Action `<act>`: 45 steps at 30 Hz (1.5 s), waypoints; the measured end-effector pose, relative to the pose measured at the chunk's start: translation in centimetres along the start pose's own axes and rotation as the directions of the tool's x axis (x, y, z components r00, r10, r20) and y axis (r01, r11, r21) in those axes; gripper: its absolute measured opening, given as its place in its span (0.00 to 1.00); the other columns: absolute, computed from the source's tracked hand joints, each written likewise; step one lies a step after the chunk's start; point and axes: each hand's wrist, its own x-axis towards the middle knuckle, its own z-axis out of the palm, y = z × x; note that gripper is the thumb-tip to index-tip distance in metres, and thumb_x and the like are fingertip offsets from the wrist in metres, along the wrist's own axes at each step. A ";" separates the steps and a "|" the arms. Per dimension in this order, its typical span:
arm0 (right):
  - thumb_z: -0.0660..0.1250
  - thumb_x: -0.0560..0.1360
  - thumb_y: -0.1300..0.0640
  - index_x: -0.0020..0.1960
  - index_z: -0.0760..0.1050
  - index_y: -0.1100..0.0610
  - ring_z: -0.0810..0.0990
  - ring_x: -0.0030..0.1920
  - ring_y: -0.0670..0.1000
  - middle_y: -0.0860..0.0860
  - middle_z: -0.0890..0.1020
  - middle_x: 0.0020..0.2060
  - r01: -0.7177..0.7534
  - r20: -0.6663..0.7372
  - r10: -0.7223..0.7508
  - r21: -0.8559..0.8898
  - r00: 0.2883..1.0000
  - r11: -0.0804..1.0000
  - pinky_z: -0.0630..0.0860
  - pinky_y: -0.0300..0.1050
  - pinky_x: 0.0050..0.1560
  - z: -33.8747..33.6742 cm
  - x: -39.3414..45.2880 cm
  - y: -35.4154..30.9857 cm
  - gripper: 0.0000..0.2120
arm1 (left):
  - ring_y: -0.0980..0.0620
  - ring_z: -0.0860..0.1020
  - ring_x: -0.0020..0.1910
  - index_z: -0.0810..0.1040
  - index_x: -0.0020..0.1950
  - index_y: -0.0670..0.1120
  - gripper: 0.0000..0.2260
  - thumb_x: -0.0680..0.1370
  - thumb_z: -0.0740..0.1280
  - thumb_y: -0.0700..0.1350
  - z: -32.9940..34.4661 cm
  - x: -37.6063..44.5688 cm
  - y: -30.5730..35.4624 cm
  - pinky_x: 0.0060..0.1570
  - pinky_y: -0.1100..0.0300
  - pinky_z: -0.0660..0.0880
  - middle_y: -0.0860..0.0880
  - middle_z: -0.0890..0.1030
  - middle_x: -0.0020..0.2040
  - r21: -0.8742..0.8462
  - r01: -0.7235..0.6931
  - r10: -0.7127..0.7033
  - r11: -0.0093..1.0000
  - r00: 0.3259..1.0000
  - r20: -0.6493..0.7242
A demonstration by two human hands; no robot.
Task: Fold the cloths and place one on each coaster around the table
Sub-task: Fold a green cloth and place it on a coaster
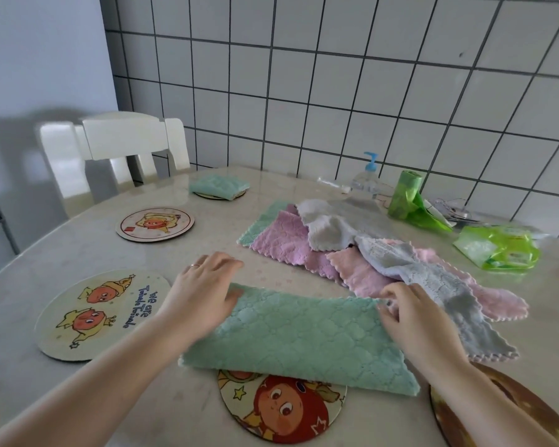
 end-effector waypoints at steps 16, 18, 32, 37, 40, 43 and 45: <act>0.38 0.69 0.28 0.76 0.45 0.46 0.42 0.76 0.47 0.48 0.46 0.76 0.165 0.346 -0.128 -0.080 0.930 0.983 0.41 0.51 0.74 2.9 -2.5 -2.3 0.39 | 0.55 0.43 0.75 0.45 0.76 0.55 0.36 0.71 0.36 0.70 2.9 -1.7 4.4 0.73 0.55 0.41 0.54 0.45 0.77 0.055 -0.105 0.080 0.993 0.936 0.342; 0.39 0.71 0.30 0.76 0.43 0.46 0.41 0.75 0.48 0.48 0.44 0.76 0.144 0.346 -0.109 -0.078 0.932 0.987 0.40 0.48 0.74 2.5 -2.8 -1.1 0.38 | 0.56 0.42 0.75 0.43 0.76 0.56 0.42 0.65 0.32 0.73 2.5 -2.0 3.3 0.72 0.56 0.40 0.55 0.44 0.77 0.058 -0.074 0.050 0.996 0.937 0.346; 0.58 0.78 0.53 0.66 0.71 0.53 0.71 0.64 0.52 0.51 0.71 0.67 0.238 0.297 -0.277 0.159 0.914 0.958 0.68 0.49 0.63 3.8 2.6 -8.3 0.17 | 0.61 0.76 0.47 0.80 0.53 0.57 0.16 0.74 0.55 0.57 0.4 -6.1 6.4 0.44 0.65 0.76 0.61 0.78 0.49 -0.169 -0.408 0.426 0.897 0.900 0.092; 0.65 0.75 0.54 0.55 0.78 0.54 0.79 0.54 0.50 0.50 0.81 0.55 0.208 0.416 -0.238 0.118 0.878 0.971 0.74 0.42 0.52 3.2 4.8 -9.9 0.11 | 0.58 0.78 0.47 0.80 0.50 0.54 0.09 0.76 0.61 0.49 1.0 -6.6 6.6 0.41 0.59 0.79 0.59 0.79 0.47 -0.136 -0.422 0.430 0.897 0.902 0.036; 0.63 0.75 0.55 0.53 0.80 0.57 0.82 0.47 0.52 0.53 0.84 0.49 0.236 0.513 -0.237 0.069 0.825 0.969 0.78 0.46 0.49 2.9 5.4 -10.3 0.11 | 0.57 0.76 0.51 0.80 0.53 0.54 0.09 0.78 0.61 0.48 1.0 -6.7 6.7 0.46 0.58 0.78 0.58 0.78 0.49 -0.176 -0.397 0.406 0.901 0.914 0.019; 0.62 0.74 0.56 0.47 0.78 0.60 0.77 0.33 0.50 0.50 0.80 0.35 0.243 0.516 -0.260 0.102 0.816 0.965 0.72 0.43 0.34 2.5 4.9 -10.3 0.10 | 0.57 0.75 0.50 0.80 0.53 0.53 0.09 0.78 0.61 0.48 0.8 -6.6 6.8 0.43 0.61 0.76 0.57 0.77 0.49 -0.189 -0.397 0.405 0.898 0.914 0.005; 0.62 0.74 0.55 0.49 0.75 0.60 0.73 0.33 0.48 0.48 0.76 0.35 0.194 0.479 -0.259 0.183 0.839 0.964 0.68 0.42 0.33 2.3 4.4 -9.9 0.09 | 0.58 0.75 0.44 0.81 0.48 0.54 0.07 0.76 0.63 0.49 0.6 -6.7 6.7 0.35 0.66 0.72 0.57 0.76 0.44 -0.176 -0.396 0.400 0.901 0.917 -0.017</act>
